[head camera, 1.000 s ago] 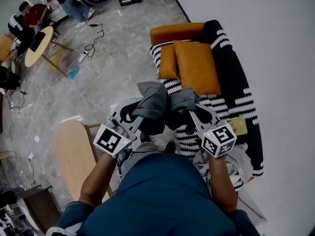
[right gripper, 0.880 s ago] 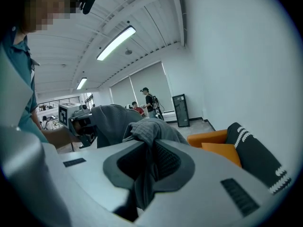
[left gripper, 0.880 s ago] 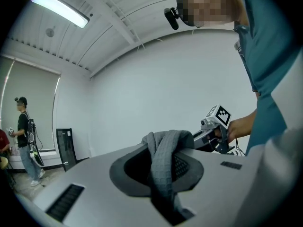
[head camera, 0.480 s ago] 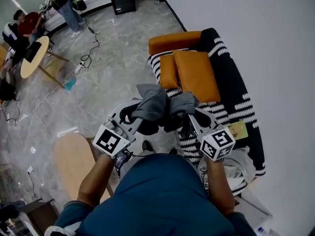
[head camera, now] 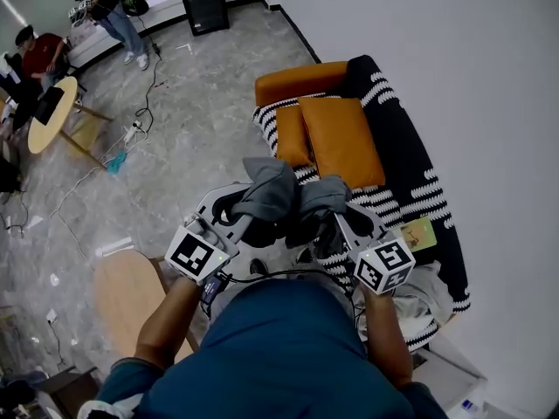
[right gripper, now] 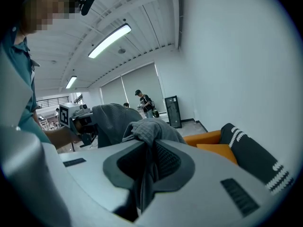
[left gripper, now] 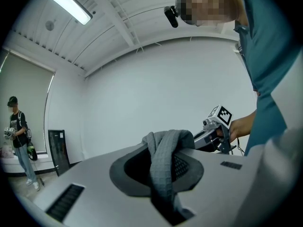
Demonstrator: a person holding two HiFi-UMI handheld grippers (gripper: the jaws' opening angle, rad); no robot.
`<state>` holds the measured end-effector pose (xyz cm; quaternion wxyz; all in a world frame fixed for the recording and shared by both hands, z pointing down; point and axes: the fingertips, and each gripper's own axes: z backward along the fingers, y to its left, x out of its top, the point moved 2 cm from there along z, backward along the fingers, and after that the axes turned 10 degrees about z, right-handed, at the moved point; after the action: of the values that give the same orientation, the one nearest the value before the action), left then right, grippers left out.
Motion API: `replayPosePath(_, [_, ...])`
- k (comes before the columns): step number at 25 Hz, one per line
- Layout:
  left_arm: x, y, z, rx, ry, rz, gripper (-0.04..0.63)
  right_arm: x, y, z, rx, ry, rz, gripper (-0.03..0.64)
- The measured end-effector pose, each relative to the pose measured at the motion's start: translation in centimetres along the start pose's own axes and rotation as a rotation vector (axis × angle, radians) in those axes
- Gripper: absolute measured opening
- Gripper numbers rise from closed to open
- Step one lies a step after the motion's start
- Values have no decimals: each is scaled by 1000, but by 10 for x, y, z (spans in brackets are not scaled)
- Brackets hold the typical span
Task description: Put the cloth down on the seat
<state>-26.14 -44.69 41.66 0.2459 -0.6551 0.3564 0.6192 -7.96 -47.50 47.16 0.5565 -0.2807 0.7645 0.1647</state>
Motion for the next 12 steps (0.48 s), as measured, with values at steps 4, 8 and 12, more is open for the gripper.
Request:
replayPosePath(4, [-3, 5, -45, -4, 7, -18, 54, -6, -41, -13, 17, -4, -11, 43])
replayPosePath(8, [6, 5, -60, 10, 18, -6, 54, 4, -55, -11, 30, -18, -10, 43])
replayPosePath(12, [19, 1, -59, 10, 2, -17, 54, 15, -56, -2, 27, -19, 4, 43])
